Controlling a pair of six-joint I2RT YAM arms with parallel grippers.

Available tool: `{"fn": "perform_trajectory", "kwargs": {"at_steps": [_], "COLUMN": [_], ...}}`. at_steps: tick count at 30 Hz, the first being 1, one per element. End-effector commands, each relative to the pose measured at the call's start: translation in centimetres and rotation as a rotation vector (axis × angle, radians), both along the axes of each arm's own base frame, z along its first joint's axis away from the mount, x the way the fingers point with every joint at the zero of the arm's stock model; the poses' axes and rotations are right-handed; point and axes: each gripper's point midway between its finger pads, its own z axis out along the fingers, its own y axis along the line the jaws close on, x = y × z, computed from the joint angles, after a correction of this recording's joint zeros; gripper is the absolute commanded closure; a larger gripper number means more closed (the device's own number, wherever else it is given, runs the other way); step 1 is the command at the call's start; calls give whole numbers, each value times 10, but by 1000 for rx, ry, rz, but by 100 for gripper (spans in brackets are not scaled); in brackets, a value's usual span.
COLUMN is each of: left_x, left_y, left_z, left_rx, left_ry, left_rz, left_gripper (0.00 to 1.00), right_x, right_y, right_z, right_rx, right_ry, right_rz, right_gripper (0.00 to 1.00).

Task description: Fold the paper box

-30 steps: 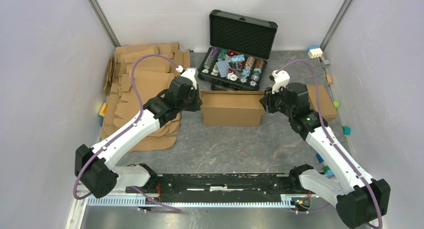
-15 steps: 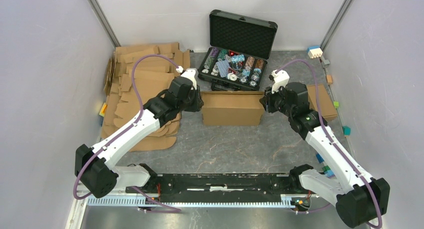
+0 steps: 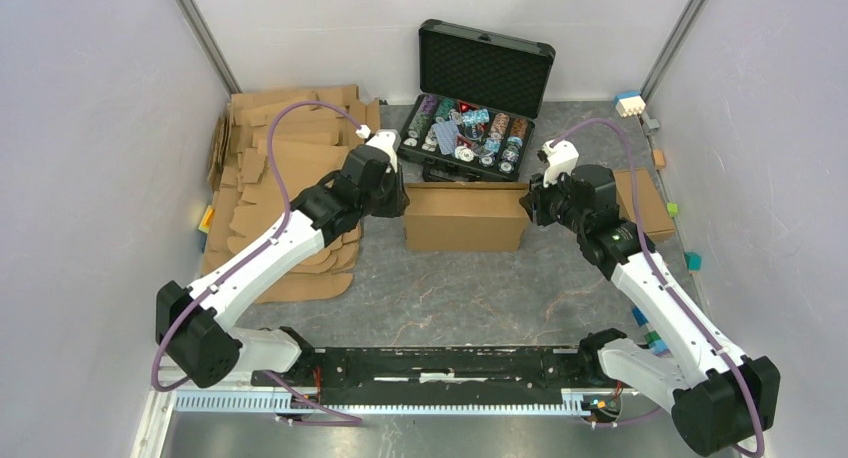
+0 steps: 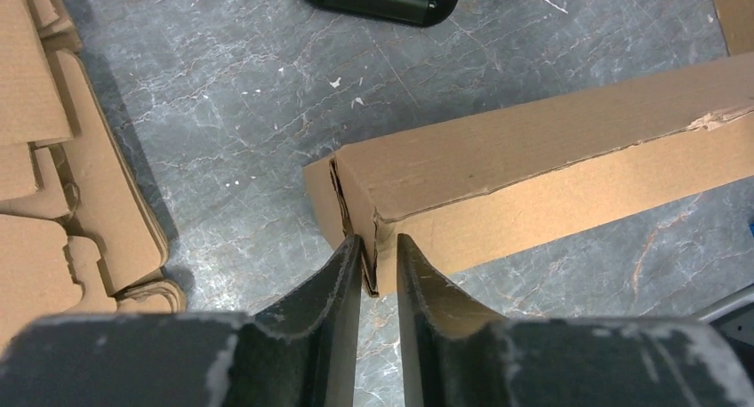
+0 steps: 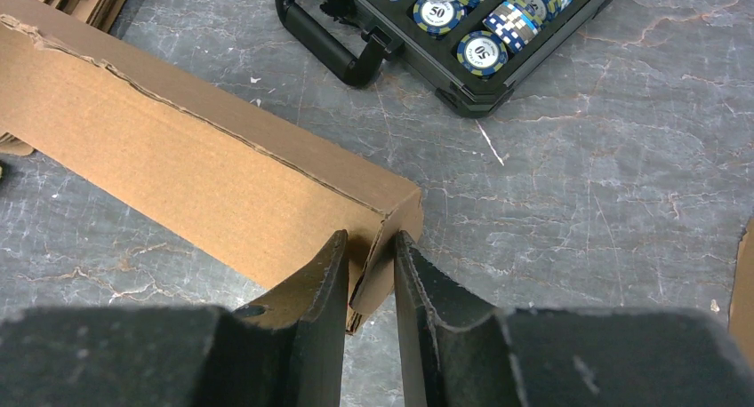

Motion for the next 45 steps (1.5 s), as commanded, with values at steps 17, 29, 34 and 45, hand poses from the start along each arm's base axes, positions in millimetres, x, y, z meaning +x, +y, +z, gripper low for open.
{"fn": "perform_trajectory", "kwargs": {"at_steps": [17, 29, 34, 45], "left_x": [11, 13, 14, 14], "left_y": [3, 3, 2, 0], "left_z": [1, 1, 1, 2], "left_rx": [92, 106, 108, 114], "left_ry": [-3, -1, 2, 11], "left_rz": [5, -2, -4, -16], "left_gripper": [94, 94, 95, 95], "right_x": [-12, -11, -11, -10], "right_y": [-5, -6, -4, 1], "right_z": [-8, -3, 3, -2], "right_rx": [-24, 171, 234, 301], "right_ry": [72, 98, 93, 117], "right_rz": [14, 6, 33, 36], "right_gripper": [45, 37, 43, 59]}}
